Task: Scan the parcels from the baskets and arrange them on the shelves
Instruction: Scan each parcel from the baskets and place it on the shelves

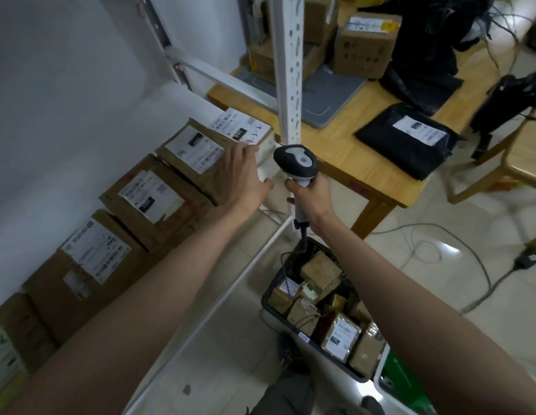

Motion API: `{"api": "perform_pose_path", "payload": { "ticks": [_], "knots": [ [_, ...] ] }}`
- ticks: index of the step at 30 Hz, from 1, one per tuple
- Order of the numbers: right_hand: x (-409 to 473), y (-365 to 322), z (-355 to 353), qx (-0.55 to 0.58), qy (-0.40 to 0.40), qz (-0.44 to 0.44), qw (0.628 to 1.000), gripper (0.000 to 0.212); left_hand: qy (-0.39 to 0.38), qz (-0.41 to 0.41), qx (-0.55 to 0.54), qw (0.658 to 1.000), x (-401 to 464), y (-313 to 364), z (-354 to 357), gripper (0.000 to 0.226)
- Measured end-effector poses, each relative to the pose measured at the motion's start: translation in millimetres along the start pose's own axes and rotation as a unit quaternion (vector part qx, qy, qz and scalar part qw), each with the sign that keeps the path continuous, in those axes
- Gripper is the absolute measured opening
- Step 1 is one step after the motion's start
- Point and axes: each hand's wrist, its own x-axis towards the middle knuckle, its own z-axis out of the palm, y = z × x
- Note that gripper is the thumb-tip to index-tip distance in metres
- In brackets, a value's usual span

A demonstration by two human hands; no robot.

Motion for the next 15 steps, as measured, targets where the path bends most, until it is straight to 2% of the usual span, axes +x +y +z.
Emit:
{"api": "perform_pose_path", "payload": {
  "ticks": [3,5,10,15],
  "knots": [
    [-26,24,-43,-0.023,0.034,0.011,0.999,0.028,0.001,0.028,-0.065,0.997,-31,34,23,0.056],
    [-46,45,-78,-0.05,0.063,0.028,0.996,0.025,-0.047,0.052,-0.062,0.996,-54,61,47,0.053],
    [-112,115,-179,-0.077,0.153,0.075,0.982,0.038,-0.183,0.118,-0.067,0.974,-129,132,123,0.042],
    [-186,196,-269,-0.061,0.223,0.166,0.959,0.028,-0.304,0.148,-0.054,0.94,-217,190,202,0.04]
  ]
}}
